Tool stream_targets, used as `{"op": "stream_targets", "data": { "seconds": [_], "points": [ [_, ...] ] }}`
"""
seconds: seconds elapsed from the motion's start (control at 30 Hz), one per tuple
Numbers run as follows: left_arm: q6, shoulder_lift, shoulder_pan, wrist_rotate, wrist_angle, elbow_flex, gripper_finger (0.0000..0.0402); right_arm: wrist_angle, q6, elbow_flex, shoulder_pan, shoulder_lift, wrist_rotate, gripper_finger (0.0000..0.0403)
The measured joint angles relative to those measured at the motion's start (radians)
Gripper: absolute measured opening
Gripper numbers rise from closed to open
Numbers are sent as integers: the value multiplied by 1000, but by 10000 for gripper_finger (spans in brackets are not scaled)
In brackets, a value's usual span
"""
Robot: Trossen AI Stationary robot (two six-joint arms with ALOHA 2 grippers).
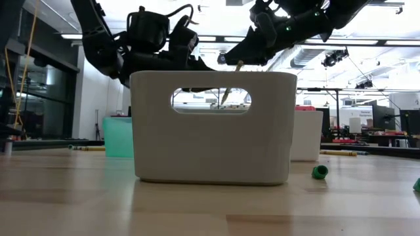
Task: Sort crayons
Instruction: Put the yellow crayon into the white bin
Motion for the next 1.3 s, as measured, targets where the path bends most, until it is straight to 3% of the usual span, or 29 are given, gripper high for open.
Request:
{"op": "stream_targets", "data": {
  "seconds": [0.3,0.6,0.83,1.03,1.13,1.3],
  "points": [
    [-30,-38,1,4,-70,-2,143,-29,4,0,0,-10,0,193],
    [-3,-508,69,5,-611,-5,155,-303,210,0,30,-191,4,193],
    [0,-749,87,1,-540,-168,154,-583,565,0,182,-284,3,193],
    [-13,-867,124,-3,-511,-228,154,-860,1031,0,407,-259,-75,193],
    [-22,-893,135,-3,-500,-228,154,-919,1285,0,536,-239,-115,193],
    [22,-904,135,-4,-499,-228,154,-868,1701,0,754,-183,-128,193]
  ]
}}
